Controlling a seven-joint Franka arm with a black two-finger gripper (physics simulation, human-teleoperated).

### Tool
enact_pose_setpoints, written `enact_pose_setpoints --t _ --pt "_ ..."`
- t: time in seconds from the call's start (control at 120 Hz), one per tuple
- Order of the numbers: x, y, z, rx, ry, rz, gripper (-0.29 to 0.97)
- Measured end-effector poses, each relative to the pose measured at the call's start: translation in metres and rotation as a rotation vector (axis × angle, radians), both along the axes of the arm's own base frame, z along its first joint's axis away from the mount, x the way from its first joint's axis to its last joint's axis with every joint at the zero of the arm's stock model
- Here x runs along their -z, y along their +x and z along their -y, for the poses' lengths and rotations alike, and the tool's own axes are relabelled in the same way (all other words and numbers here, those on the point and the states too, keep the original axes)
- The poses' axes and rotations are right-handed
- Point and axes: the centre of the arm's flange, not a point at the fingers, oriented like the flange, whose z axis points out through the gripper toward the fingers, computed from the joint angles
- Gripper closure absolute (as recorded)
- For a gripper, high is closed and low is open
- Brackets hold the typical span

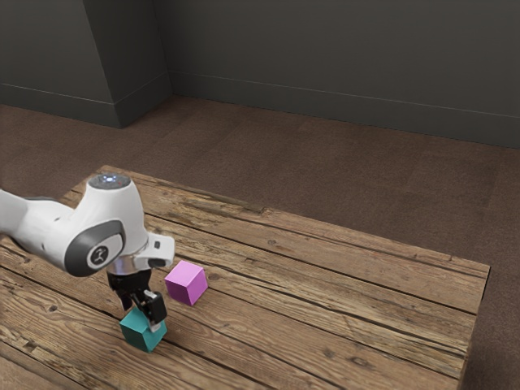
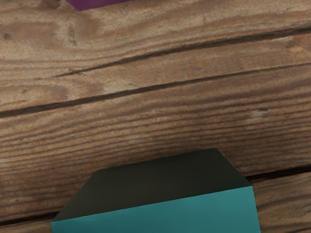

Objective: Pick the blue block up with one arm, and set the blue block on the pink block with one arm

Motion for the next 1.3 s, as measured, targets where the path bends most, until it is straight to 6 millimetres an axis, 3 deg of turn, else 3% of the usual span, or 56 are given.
enact_pose_setpoints --t 0.392,0.633,0.883,1.067,1.217,1.3 --pt "0.022 -0.003 0.001 -0.005 -0.003 -0.029 0.00" --pt "0.012 0.001 0.001 -0.006 -0.003 0.006 0.00" --pt "0.012 0.000 0.001 -0.007 -0.004 0.008 0.20" --pt "0.013 0.001 0.002 -0.007 -0.002 0.007 0.24" --pt "-0.002 0.005 0.001 -0.010 0.000 0.042 0.28" --pt "-0.033 0.018 0.002 -0.002 0.010 0.104 0.31"
